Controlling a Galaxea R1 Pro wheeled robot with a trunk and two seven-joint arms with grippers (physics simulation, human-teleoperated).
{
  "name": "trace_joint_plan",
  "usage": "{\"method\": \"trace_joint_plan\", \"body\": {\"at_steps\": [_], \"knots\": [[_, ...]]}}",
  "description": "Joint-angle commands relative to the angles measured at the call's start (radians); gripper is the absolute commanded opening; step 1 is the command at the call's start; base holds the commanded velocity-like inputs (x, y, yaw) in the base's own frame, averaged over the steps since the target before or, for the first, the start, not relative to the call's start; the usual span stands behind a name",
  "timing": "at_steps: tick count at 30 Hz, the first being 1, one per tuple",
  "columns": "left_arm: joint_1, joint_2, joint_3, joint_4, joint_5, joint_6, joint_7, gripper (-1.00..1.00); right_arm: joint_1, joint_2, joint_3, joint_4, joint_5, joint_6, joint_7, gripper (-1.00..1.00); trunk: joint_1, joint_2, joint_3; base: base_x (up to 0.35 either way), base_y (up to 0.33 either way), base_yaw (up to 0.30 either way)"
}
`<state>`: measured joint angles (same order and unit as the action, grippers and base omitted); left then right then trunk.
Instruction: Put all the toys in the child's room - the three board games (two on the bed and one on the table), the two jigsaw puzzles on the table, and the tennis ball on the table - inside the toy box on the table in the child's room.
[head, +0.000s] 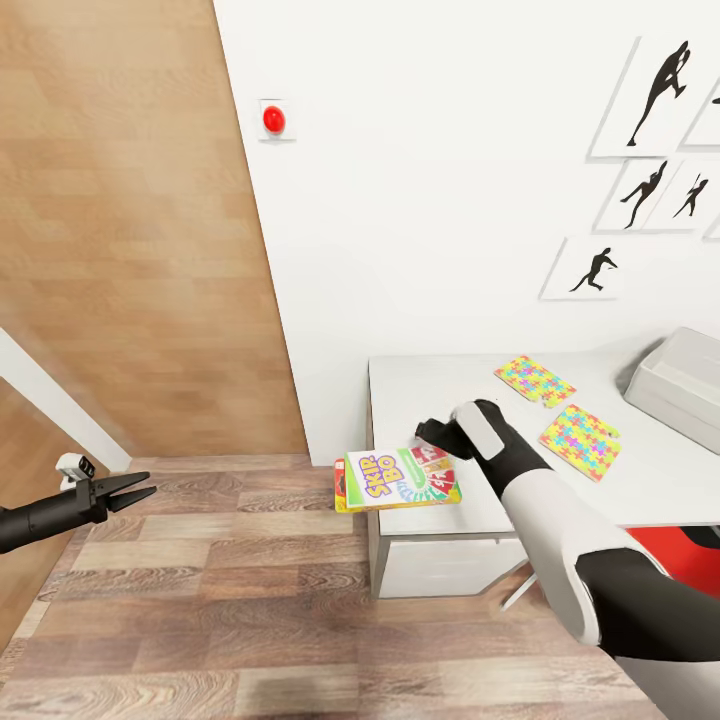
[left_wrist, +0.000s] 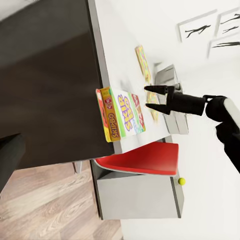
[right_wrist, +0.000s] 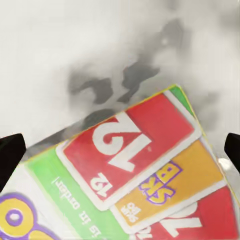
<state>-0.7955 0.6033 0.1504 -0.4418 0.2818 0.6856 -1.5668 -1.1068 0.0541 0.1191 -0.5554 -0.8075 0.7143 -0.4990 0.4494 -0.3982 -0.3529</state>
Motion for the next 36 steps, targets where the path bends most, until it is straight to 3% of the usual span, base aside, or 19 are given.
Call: {"method": "trace_joint_plan", "body": {"at_steps": [1, 2, 7, 9, 13, 15, 20, 22, 26, 29, 33, 36], "knots": [[-0.001, 0.000, 0.000, 0.000, 0.000, 0.006, -0.004, 1.00, 0.017, -0.001, 0.004, -0.072, -0.011, 0.025, -0.011, 1.00, 0.001, -0.002, -0.002, 0.000, 0.000, 0.000], [-0.001, 0.000, 0.000, 0.000, 0.000, 0.005, -0.004, 1.00, 0.029, -0.001, 0.004, -0.110, -0.010, 0.042, -0.012, 1.00, 0.001, -0.002, -0.002, 0.000, 0.000, 0.000], [-0.001, 0.000, 0.001, 0.000, 0.001, -0.001, -0.004, 1.00, 0.145, -0.002, -0.007, -0.478, -0.014, 0.215, -0.017, 1.00, 0.001, -0.002, -0.002, 0.000, 0.000, 0.000], [-0.001, 0.000, 0.000, 0.000, 0.002, -0.002, -0.004, 1.00, 0.216, -0.004, -0.020, -0.674, -0.018, 0.279, -0.017, 1.00, 0.001, -0.002, -0.002, 0.000, 0.000, 0.000], [-0.001, 0.000, 0.000, 0.000, 0.003, -0.003, -0.004, 1.00, 0.351, -0.004, -0.062, -0.922, -0.030, 0.323, -0.016, 1.00, 0.001, -0.002, -0.002, 0.000, 0.000, 0.000], [-0.001, 0.000, 0.001, 0.000, 0.003, -0.003, -0.004, 1.00, 0.420, -0.004, -0.083, -0.980, -0.046, 0.333, -0.015, 1.00, 0.001, -0.002, -0.002, 0.000, 0.000, 0.000], [-0.001, 0.000, 0.001, 0.000, 0.004, -0.004, -0.004, 1.00, 0.547, -0.004, -0.119, -1.030, -0.103, 0.333, 0.012, 1.00, 0.001, -0.002, -0.002, 0.000, 0.000, 0.000], [-0.001, 0.000, 0.001, 0.000, 0.004, -0.004, -0.004, 1.00, 0.567, -0.004, -0.133, -1.033, -0.114, 0.333, 0.036, 1.00, 0.001, -0.002, -0.002, 0.000, 0.000, 0.000], [-0.001, 0.000, 0.000, 0.000, 0.004, -0.004, -0.004, 1.00, 0.602, -0.008, -0.171, -1.038, -0.128, 0.333, 0.155, 1.00, 0.001, -0.002, -0.002, 0.000, 0.000, 0.000], [-0.001, 0.000, 0.001, 0.000, 0.004, -0.005, -0.004, 1.00, 0.612, -0.031, -0.183, -1.039, -0.131, 0.333, 0.244, 1.00, 0.001, -0.002, -0.002, 0.000, 0.000, 0.000], [-0.001, 0.000, 0.001, 0.000, 0.004, -0.005, -0.004, 1.00, 0.631, -0.070, -0.187, -1.039, -0.132, 0.333, 0.286, 1.00, 0.001, -0.002, -0.002, 0.000, 0.000, 0.000], [-0.001, 0.000, 0.001, 0.000, 0.004, -0.005, -0.004, 1.00, 0.689, -0.086, -0.190, -1.039, -0.132, 0.333, 0.313, 1.00, 0.001, -0.002, -0.002, 0.000, 0.000, 0.000]]}}
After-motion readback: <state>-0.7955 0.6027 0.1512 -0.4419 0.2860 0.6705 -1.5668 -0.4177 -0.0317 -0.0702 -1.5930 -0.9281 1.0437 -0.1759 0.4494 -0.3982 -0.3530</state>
